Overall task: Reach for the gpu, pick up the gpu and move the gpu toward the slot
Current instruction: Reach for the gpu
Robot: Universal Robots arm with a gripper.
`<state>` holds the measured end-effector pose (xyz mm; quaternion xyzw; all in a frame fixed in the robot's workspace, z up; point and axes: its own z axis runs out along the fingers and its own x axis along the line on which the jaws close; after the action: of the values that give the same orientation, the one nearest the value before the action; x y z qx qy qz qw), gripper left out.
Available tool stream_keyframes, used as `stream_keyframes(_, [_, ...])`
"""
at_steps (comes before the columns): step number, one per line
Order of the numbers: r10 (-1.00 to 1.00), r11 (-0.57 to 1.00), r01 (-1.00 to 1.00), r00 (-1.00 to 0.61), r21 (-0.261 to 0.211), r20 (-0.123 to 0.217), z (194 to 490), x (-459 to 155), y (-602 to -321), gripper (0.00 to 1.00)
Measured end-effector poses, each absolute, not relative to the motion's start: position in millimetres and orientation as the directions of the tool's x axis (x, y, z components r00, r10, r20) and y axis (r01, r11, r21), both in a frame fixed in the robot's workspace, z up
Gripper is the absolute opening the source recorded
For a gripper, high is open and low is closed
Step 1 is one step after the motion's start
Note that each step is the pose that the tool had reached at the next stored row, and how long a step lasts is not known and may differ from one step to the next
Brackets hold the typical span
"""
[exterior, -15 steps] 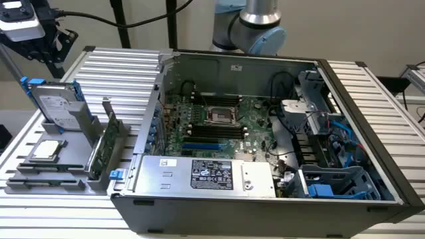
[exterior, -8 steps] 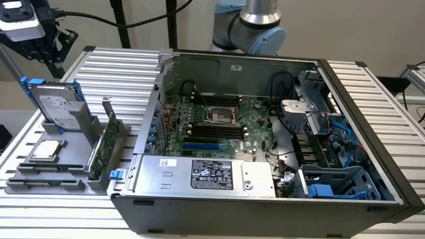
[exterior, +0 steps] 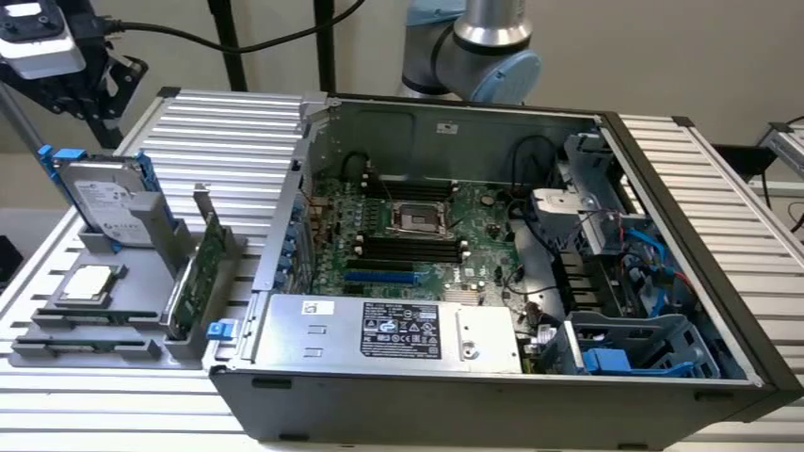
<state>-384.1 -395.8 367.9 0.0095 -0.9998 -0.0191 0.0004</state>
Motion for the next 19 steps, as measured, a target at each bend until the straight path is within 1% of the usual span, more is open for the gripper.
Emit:
stream_keyframes(12, [-0.019,0.999,-0.019,-1.000,0.038,0.000,362,-355,-430,0.11])
stream_keyframes(19, [-0.019,0.999,-0.019,-1.000,0.038,0.000,356,-336,-446,0.11])
